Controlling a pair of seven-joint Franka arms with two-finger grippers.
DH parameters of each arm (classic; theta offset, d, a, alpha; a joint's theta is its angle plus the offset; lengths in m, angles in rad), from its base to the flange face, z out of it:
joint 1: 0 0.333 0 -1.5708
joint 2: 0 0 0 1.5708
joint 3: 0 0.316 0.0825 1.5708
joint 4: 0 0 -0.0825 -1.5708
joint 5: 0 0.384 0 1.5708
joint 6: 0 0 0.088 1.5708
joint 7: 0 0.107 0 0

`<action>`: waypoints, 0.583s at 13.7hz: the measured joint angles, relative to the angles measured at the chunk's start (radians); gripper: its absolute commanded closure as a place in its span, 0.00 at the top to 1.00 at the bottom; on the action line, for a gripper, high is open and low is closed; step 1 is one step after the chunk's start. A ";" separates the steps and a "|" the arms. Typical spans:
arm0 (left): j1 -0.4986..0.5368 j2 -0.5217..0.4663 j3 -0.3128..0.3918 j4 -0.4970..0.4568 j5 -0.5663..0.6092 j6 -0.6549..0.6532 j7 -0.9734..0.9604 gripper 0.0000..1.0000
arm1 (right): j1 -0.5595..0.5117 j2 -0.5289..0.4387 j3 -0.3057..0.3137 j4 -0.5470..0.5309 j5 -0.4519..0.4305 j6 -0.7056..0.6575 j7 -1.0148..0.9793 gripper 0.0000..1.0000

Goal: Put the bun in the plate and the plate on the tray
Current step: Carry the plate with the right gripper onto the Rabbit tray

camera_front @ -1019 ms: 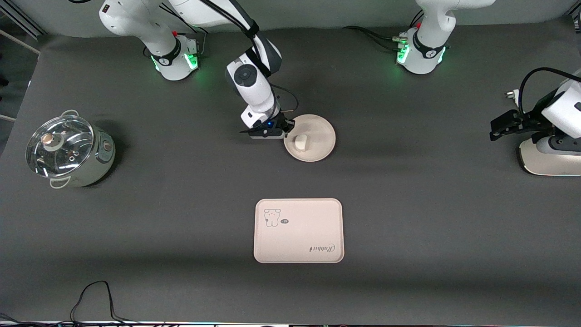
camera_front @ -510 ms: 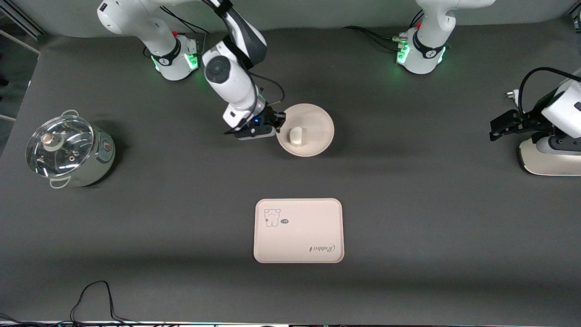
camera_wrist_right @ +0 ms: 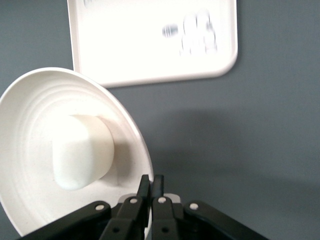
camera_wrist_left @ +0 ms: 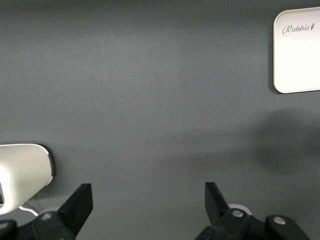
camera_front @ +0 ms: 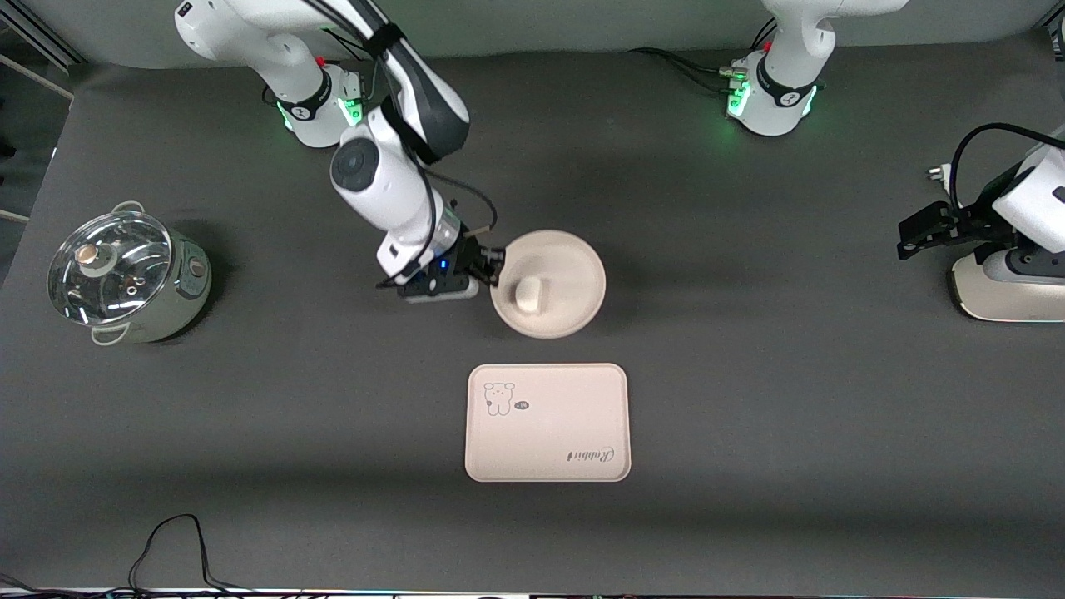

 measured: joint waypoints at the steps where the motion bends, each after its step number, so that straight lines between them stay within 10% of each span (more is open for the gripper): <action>1: 0.000 0.000 0.000 0.000 0.000 0.001 0.000 1.00 | -0.023 0.067 -0.001 0.106 0.000 -0.042 -0.002 0.00; 8: -0.001 0.001 0.000 0.000 0.000 0.003 -0.001 1.00 | -0.066 0.479 -0.118 0.723 0.000 -0.260 -0.003 0.00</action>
